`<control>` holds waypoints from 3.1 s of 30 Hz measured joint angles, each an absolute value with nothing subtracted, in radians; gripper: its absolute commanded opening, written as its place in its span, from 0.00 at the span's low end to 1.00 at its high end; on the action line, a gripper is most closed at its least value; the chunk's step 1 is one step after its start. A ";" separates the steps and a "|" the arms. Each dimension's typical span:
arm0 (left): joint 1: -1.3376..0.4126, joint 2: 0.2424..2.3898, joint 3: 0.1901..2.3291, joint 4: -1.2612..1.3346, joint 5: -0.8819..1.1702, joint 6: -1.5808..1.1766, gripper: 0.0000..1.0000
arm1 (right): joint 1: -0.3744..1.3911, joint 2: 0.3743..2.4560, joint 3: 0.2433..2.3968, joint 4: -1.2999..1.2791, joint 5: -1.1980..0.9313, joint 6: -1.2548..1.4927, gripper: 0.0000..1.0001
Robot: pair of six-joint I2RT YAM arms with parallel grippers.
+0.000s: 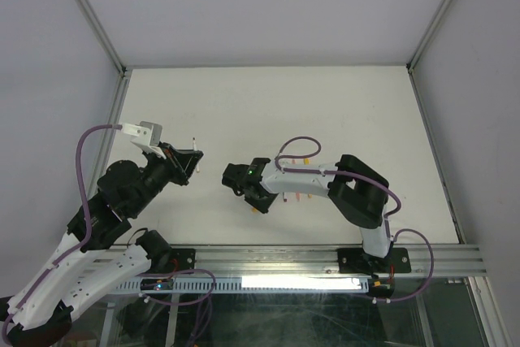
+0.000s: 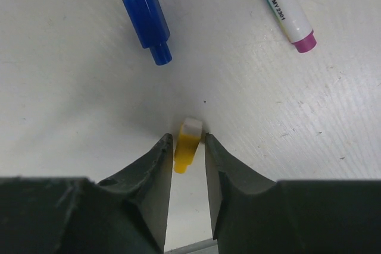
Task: Insert the pens into the pen caps
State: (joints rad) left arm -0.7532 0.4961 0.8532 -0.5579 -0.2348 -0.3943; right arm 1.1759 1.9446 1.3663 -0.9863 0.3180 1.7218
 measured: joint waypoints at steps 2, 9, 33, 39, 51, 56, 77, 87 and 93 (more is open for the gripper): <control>-0.753 0.496 0.853 -0.558 -0.235 -0.393 0.00 | 1.176 1.945 1.366 -0.989 0.316 1.720 0.23; -0.753 0.496 0.853 -0.558 -0.236 -0.392 0.00 | 1.176 1.946 1.367 -0.997 0.321 1.707 0.00; -0.753 0.648 0.827 -0.371 -0.060 -0.411 0.00 | 1.124 1.211 0.894 -0.411 0.532 1.001 0.00; -0.756 0.743 0.820 -0.279 0.014 -0.441 0.00 | 1.021 1.046 0.867 -0.242 0.466 0.781 0.00; -0.993 0.851 0.789 -0.103 -0.026 -0.493 0.00 | 0.802 0.999 0.915 0.017 0.133 0.636 0.00; -1.015 0.856 0.776 -0.059 -0.031 -0.495 0.00 | 0.800 0.999 0.913 0.152 0.027 0.646 0.00; -1.015 0.834 0.770 -0.024 -0.097 -0.495 0.00 | 0.797 0.995 0.872 0.288 -0.235 0.707 0.00; -1.015 0.838 0.770 -0.019 -0.098 -0.495 0.00 | 0.797 0.996 0.869 0.287 -0.252 0.709 0.00; -1.015 0.839 0.770 -0.018 -0.098 -0.495 0.00 | 0.796 0.997 0.869 0.287 -0.253 0.709 0.00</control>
